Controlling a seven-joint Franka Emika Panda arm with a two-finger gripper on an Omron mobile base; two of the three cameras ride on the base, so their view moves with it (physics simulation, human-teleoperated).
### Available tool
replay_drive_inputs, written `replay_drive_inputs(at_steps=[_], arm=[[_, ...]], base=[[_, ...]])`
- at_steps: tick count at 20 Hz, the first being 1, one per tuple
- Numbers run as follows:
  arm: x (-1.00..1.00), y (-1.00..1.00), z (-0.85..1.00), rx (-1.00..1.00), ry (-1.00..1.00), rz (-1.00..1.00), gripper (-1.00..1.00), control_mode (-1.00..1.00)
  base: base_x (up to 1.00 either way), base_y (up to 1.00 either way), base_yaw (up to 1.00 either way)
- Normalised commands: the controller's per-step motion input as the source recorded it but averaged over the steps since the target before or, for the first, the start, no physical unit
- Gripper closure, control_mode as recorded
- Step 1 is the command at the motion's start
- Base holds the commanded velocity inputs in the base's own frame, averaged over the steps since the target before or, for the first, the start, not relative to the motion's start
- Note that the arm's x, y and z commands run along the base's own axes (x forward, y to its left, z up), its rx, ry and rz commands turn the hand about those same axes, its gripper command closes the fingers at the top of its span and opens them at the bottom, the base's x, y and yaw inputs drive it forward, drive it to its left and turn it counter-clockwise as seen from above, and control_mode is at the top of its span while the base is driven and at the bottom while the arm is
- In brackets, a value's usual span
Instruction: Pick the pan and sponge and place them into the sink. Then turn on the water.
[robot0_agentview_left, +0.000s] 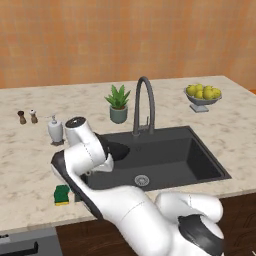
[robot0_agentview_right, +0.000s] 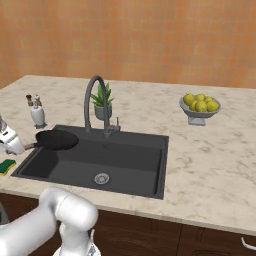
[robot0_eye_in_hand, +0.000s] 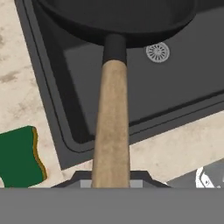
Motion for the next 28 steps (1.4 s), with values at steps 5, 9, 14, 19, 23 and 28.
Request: replay_drive_inputs(at_steps=[5,9,14,19,23,28], arm=[[0.07,-0.33,0.0,0.02,0.1,-0.54,1.0,-1.0],[0.16,-0.33,0.03,0.01,0.12,-0.48,1.0,-1.0],[0.24,-0.72,-0.01,0.0,0.04,-0.21,1.0,-1.0],[0.38,-0.35,-0.03,0.0,0.0,-0.11,1.0,-1.0],[0.58,0.0,-0.19,0.0,0.0,-0.06,1.0,-1.0],[0.49,0.0,-0.42,0.0,0.0,-0.04,1.0,-1.0]], base=[[0.0,0.0,0.0],[0.0,0.0,0.0],[0.0,0.0,0.0],[0.0,0.0,0.0],[0.0,0.0,0.0],[0.0,0.0,0.0]])
